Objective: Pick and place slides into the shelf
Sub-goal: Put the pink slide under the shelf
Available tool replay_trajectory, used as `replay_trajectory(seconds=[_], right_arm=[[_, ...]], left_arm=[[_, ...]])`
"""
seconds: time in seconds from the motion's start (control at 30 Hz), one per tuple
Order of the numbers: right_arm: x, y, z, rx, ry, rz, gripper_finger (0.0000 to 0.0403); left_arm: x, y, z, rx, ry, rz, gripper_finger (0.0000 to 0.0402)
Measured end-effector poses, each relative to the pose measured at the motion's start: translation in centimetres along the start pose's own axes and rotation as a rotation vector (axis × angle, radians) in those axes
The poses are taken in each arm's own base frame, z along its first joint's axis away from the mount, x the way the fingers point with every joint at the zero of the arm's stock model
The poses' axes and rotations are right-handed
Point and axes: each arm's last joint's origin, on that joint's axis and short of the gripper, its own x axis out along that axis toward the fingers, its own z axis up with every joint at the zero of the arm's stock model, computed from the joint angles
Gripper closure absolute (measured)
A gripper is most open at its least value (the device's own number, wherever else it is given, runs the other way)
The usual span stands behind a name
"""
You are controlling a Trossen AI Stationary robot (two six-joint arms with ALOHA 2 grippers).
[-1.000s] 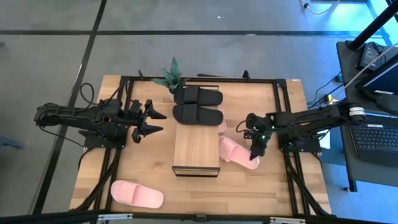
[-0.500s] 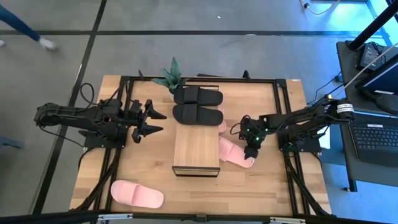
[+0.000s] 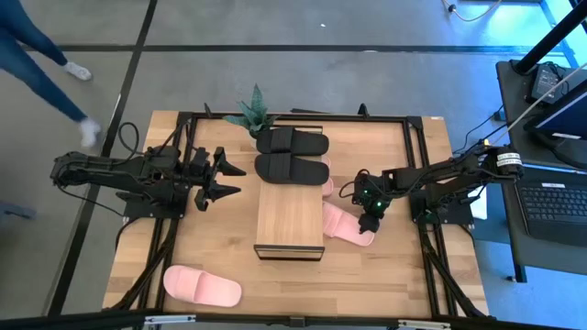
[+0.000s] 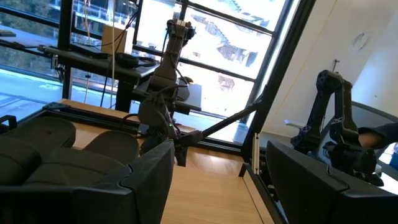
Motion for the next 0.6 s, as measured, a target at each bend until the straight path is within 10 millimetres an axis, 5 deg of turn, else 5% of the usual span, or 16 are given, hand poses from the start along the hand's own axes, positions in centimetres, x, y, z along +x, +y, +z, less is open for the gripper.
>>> replay_trajectory(seconds=[0.4, 0.6], right_arm=[[-0.2, 0.2, 0.2, 0.010, 0.002, -0.025, 0.0165], [-0.9, 1.1, 0.7, 0.038, 0.019, -0.049, 0.0147]], left_arm=[[0.0, 0.0, 0.0, 0.000, 0.001, 0.000, 0.0156], [0.0, 0.0, 0.0, -0.001, 0.002, 0.000, 0.0156]])
